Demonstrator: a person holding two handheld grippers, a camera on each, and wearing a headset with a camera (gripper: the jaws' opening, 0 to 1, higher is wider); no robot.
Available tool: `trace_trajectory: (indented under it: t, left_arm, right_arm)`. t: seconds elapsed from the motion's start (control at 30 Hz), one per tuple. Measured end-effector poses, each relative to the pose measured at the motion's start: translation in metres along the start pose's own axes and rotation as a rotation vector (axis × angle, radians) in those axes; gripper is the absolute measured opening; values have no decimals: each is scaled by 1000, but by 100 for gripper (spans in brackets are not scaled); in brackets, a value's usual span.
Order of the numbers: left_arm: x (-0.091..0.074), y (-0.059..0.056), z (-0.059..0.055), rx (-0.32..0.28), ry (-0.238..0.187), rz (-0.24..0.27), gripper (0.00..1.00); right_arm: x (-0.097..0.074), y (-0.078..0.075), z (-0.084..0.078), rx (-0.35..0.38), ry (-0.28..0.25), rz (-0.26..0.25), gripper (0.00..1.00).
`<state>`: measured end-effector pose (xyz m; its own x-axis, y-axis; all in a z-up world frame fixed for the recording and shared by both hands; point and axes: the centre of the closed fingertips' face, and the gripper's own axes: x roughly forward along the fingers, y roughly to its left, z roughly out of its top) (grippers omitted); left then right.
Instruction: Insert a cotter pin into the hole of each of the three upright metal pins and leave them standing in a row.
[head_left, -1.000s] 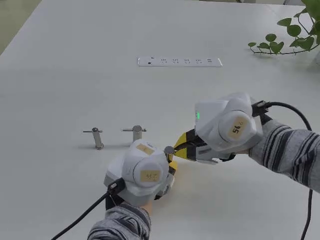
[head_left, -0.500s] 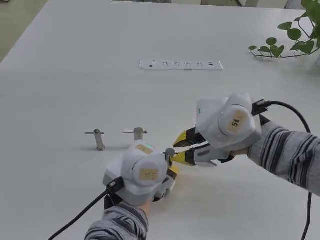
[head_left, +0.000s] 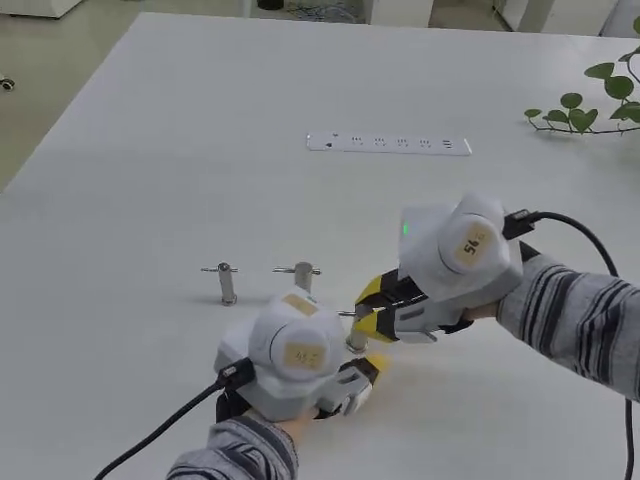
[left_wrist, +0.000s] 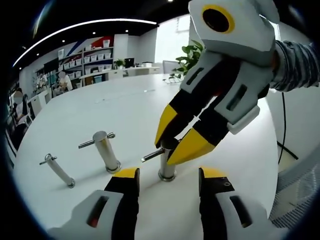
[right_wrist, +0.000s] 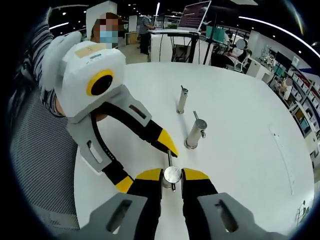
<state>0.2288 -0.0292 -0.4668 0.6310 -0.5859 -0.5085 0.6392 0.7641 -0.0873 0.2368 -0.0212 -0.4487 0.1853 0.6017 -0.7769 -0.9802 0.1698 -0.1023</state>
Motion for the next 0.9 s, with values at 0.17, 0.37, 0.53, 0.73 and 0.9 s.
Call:
trace_trajectory:
  t: [0.17, 0.37, 0.53, 0.73, 0.9]
  left_arm:
    - [-11, 1, 5, 0, -16, -9, 49]
    - [-20, 3, 6, -12, -18, -25, 56]
    - [-31, 6, 12, -1, -34, -31, 61]
    - [-43, 13, 19, 6, -54, -33, 66]
    - [-53, 24, 19, 11, -47, -24, 68]
  right_arm:
    - [-1, 0, 0, 55, -7, 28, 8]
    - [-2, -4, 3, 15, 13, 45, 8]
    - [-4, -15, 3, -6, 42, 42, 8]
    - [-6, -28, 3, -6, 57, 32, 8]
    - [-9, -41, 0, 8, 68, 24, 8]
